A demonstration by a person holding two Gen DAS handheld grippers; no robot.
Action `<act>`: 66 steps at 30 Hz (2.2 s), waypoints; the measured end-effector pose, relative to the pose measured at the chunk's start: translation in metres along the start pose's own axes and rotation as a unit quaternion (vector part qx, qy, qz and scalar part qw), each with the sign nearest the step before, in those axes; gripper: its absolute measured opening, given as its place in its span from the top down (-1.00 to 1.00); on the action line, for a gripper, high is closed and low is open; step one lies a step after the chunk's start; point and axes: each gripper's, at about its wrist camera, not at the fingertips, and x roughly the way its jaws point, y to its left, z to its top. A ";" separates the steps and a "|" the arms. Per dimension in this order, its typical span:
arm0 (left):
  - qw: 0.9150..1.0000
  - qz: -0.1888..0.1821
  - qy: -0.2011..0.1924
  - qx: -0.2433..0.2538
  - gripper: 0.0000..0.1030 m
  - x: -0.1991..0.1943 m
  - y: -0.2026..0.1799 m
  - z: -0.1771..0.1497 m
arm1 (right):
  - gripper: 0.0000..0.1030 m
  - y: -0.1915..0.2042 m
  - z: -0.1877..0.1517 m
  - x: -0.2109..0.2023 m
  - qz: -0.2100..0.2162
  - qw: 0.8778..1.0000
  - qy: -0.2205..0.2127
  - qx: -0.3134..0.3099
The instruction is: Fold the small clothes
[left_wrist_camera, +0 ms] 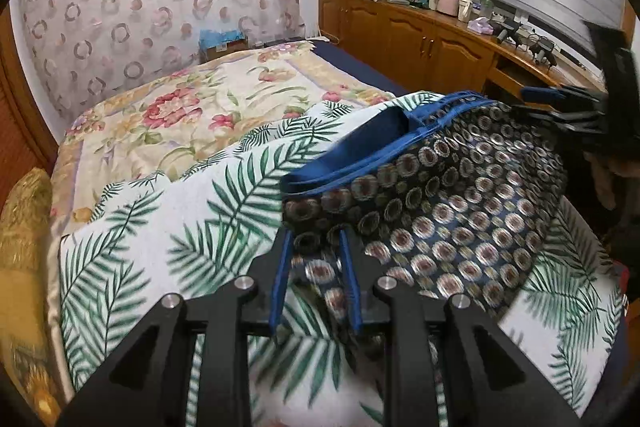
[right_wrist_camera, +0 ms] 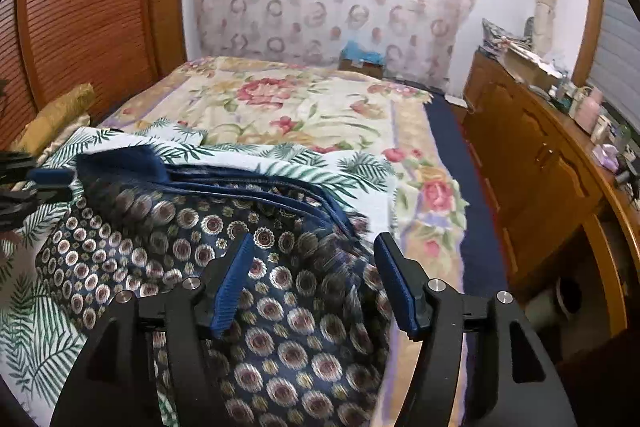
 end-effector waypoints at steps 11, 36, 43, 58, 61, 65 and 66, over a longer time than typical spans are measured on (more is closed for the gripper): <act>0.999 -0.002 0.046 0.005 0.54 0.047 0.007 0.011 | -0.27 -0.035 -0.029 0.034 0.025 0.996 0.058 0.056; 0.997 -0.045 0.056 -0.016 0.28 0.075 0.016 0.036 | 0.66 -0.016 -0.027 0.049 0.116 0.992 0.046 0.030; 0.996 -0.074 0.047 -0.001 0.91 0.064 0.004 0.035 | 0.75 -0.011 -0.025 0.026 0.110 0.993 0.009 0.029; 0.995 -0.042 -0.094 0.003 0.93 -0.076 0.002 0.026 | 0.78 0.023 0.010 -0.053 0.096 0.992 -0.087 0.003; 0.993 -0.031 -0.110 0.002 0.93 -0.099 0.010 0.022 | 0.78 0.034 0.021 -0.062 0.097 0.991 -0.096 -0.008; 0.992 -0.014 -0.129 -0.004 0.93 -0.129 0.025 0.013 | 0.78 0.054 0.037 -0.073 0.104 0.988 -0.109 -0.027; 0.991 -0.011 -0.132 -0.007 0.93 -0.135 0.027 0.010 | 0.78 0.060 0.042 -0.074 0.107 0.987 -0.112 -0.034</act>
